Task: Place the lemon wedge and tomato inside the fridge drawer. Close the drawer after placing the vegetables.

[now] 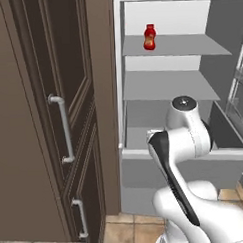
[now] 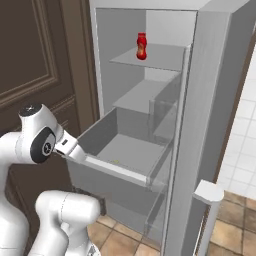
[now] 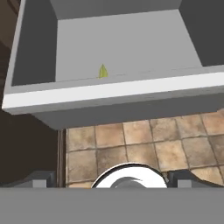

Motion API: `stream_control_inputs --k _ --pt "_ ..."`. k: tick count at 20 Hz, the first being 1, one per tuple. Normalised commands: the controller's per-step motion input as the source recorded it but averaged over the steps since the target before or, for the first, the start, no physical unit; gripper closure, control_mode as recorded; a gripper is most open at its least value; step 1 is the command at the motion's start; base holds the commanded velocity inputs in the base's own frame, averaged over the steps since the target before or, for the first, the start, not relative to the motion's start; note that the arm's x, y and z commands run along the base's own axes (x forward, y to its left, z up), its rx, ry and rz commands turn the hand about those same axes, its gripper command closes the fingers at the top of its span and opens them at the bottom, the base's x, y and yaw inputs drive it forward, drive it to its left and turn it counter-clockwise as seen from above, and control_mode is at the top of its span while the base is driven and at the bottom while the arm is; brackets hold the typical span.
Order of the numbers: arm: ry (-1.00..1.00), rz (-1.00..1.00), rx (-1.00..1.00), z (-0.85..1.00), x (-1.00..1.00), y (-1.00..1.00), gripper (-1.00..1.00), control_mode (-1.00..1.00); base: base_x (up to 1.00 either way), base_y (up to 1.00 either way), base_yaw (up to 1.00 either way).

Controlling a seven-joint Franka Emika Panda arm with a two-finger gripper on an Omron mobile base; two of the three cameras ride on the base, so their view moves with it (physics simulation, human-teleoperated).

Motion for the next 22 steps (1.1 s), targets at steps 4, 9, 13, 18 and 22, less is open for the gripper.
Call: stream_control_inputs --k 4,9,13,18,22 --pt "0.0 0.0 0.0 0.0 0.0 0.0 -1.0 1.0 -1.0 0.33 0.17" --pt "0.0 0.0 0.0 0.0 0.0 0.0 -1.0 1.0 -1.0 0.56 0.22" --pt "0.0 0.0 0.0 0.0 0.0 0.0 -1.0 1.0 -1.0 0.7 0.3" --pt "0.0 0.0 0.0 0.0 0.0 0.0 -1.0 1.0 -0.56 0.92 0.46" --pt "0.0 0.0 0.0 0.0 0.0 0.0 -1.0 1.0 -0.02 0.82 0.53"
